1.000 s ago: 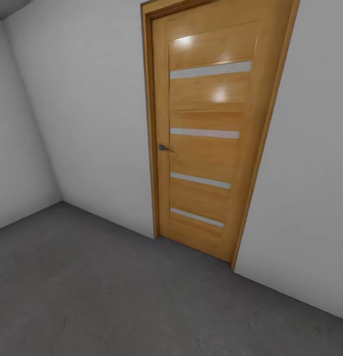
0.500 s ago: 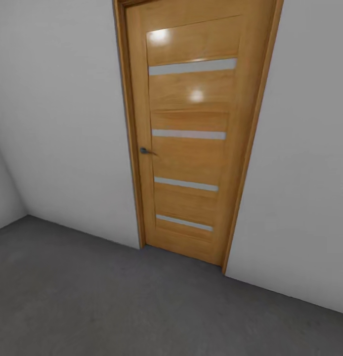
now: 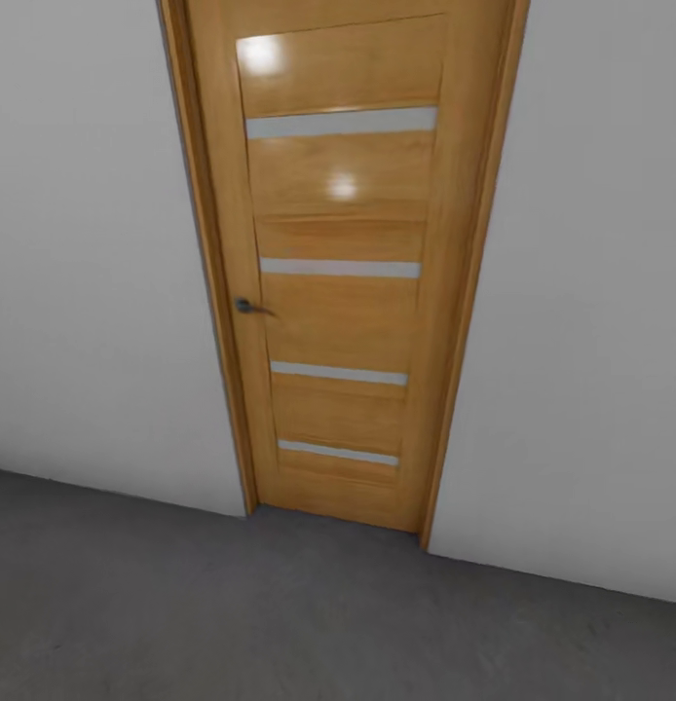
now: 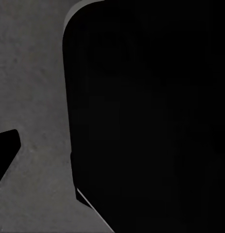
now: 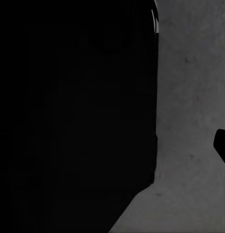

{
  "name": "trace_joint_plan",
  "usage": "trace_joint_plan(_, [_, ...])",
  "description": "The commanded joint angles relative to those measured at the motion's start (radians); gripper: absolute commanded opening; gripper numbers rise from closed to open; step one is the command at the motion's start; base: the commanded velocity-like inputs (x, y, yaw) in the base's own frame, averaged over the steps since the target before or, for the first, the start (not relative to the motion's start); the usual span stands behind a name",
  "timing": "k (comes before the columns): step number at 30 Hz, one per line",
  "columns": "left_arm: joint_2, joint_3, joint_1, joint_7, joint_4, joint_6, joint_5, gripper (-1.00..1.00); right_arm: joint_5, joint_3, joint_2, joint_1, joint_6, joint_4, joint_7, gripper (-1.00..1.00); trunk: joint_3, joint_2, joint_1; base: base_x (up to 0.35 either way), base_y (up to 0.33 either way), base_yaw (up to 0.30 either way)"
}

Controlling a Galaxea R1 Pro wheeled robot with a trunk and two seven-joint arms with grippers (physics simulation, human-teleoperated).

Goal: Move the two storage containers from the living room to the garage. In the garage, place one container on the floor and stack the other container on top of it (either order is fine).

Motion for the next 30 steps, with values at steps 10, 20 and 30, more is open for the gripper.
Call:
trace_joint_plan(10, [0.0,-0.001,0.0,0.0,0.001,-0.003,-0.001,1.0,0.0,-0.005,0.0,0.0,-0.001,0.0,0.0,1.0,-0.001,0.0,0.001,0.294,0.2,-0.277])
trace_joint_plan(20, [0.0,-0.001,0.0,0.0,0.001,-0.003,-0.001,1.0,0.0,-0.005,0.0,0.0,-0.001,0.0,0.0,1.0,-0.001,0.0,0.001,0.298,0.175,-0.276])
trace_joint_plan(30, [0.0,-0.001,0.0,0.0,0.0,-0.004,-0.001,1.0,0.0,-0.004,-0.001,0.0,-0.001,0.0,0.0,1.0,-0.001,0.0,0.001,0.311,0.029,-0.262])
